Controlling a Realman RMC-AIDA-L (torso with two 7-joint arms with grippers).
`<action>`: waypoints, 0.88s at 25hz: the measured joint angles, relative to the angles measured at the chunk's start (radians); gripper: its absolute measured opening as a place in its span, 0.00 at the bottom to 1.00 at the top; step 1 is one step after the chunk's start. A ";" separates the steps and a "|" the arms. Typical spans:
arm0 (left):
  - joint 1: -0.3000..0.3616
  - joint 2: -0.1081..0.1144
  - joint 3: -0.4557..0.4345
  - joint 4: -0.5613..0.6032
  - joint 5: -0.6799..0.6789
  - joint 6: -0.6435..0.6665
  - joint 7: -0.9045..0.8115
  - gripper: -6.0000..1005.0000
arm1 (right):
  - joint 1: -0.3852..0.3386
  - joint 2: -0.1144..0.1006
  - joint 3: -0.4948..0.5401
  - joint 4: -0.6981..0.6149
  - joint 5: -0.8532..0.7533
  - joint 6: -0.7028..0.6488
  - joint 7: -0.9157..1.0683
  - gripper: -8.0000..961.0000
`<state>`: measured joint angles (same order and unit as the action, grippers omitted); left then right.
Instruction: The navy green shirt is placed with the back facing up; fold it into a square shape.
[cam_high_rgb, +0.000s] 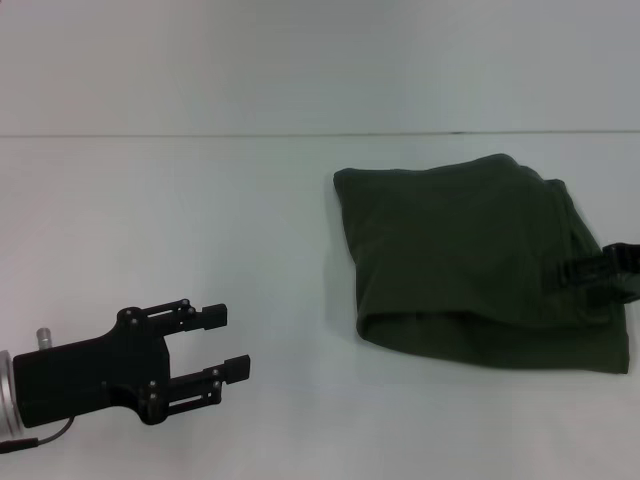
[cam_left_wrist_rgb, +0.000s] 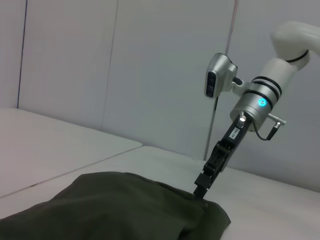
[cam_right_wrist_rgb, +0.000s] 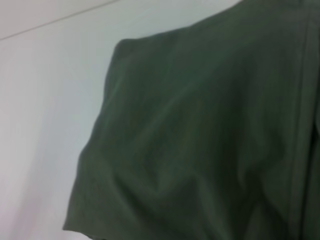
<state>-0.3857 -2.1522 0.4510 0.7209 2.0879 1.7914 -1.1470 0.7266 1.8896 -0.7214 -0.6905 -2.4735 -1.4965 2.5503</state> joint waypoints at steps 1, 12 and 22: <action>0.000 0.000 0.000 0.000 0.000 0.000 0.000 0.67 | -0.002 0.000 0.000 0.001 -0.006 0.003 0.000 0.92; -0.004 0.000 0.000 -0.004 -0.001 -0.002 -0.005 0.67 | -0.004 0.003 -0.001 0.029 -0.051 0.073 -0.009 0.92; -0.007 0.000 0.000 -0.007 -0.003 -0.004 -0.005 0.67 | 0.011 0.010 -0.001 0.028 -0.047 0.067 -0.017 0.92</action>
<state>-0.3922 -2.1521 0.4510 0.7141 2.0845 1.7870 -1.1522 0.7380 1.8998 -0.7225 -0.6627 -2.5202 -1.4293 2.5336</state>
